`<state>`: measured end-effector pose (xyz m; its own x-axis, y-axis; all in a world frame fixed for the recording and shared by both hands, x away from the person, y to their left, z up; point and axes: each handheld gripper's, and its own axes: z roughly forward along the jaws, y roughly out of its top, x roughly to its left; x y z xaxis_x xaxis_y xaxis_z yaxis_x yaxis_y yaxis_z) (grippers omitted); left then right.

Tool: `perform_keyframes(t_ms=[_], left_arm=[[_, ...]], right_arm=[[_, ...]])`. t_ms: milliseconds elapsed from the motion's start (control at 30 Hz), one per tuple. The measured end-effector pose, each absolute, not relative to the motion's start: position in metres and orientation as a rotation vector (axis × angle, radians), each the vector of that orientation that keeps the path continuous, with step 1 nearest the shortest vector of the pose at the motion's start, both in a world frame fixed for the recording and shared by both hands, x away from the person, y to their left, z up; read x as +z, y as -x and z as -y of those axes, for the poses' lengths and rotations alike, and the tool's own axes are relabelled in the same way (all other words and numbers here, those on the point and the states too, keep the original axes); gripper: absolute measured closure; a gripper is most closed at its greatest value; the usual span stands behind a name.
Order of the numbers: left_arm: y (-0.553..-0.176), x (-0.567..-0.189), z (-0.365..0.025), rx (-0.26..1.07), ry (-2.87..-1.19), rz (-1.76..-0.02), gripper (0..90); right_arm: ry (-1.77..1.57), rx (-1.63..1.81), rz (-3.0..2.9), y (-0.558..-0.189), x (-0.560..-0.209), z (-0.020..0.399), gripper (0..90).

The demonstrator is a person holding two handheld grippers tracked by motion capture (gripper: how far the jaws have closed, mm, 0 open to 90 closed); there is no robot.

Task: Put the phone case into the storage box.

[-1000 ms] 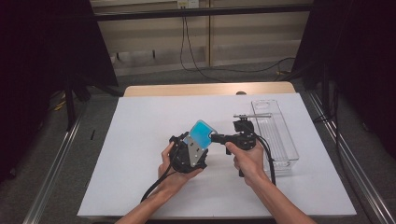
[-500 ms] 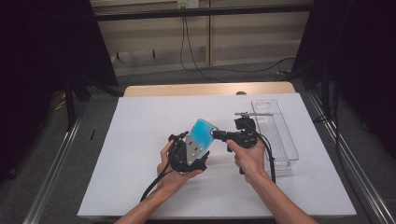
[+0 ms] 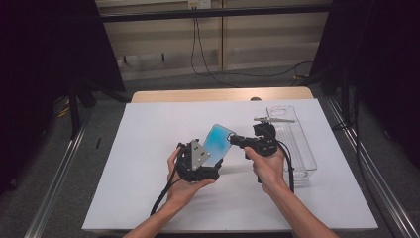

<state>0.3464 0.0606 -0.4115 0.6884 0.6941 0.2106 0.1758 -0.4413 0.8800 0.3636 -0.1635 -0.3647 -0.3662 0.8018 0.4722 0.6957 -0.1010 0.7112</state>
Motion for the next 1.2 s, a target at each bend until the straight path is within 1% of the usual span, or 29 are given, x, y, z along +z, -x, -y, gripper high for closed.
perform_keyframes(t_ms=[100,267,367,533,600,700,933,1200], left_arm=[[-0.347,-0.410,-0.064,0.702,-1.962,-0.680,5.4],[-0.348,-0.407,-0.070,0.658,-1.955,-0.715,4.0],[-0.348,-0.406,-0.075,0.664,-1.908,-0.751,3.4],[-0.349,-0.407,-0.080,0.610,-1.906,-0.752,2.1],[-0.349,-0.408,-0.082,0.620,-1.896,-0.752,2.0],[-0.348,-0.408,-0.084,0.674,-1.899,-0.750,2.0],[-0.351,-0.410,-0.094,0.645,-1.875,-0.798,2.2],[-0.351,-0.414,-0.107,0.646,-1.868,-0.824,2.8]], right_arm=[[-1.695,1.473,-2.020,-0.364,-0.364,0.167,84.0],[-1.679,1.464,-2.003,-0.363,-0.362,0.173,84.2],[-1.666,1.467,-1.997,-0.362,-0.362,0.176,84.2],[-1.664,1.465,-1.986,-0.360,-0.366,0.181,84.4],[-1.663,1.474,-1.978,-0.360,-0.368,0.184,84.4],[-1.668,1.471,-1.973,-0.359,-0.370,0.188,84.5],[-1.654,1.458,-1.947,-0.357,-0.369,0.198,84.5],[-1.637,1.426,-1.929,-0.357,-0.369,0.204,84.6]])
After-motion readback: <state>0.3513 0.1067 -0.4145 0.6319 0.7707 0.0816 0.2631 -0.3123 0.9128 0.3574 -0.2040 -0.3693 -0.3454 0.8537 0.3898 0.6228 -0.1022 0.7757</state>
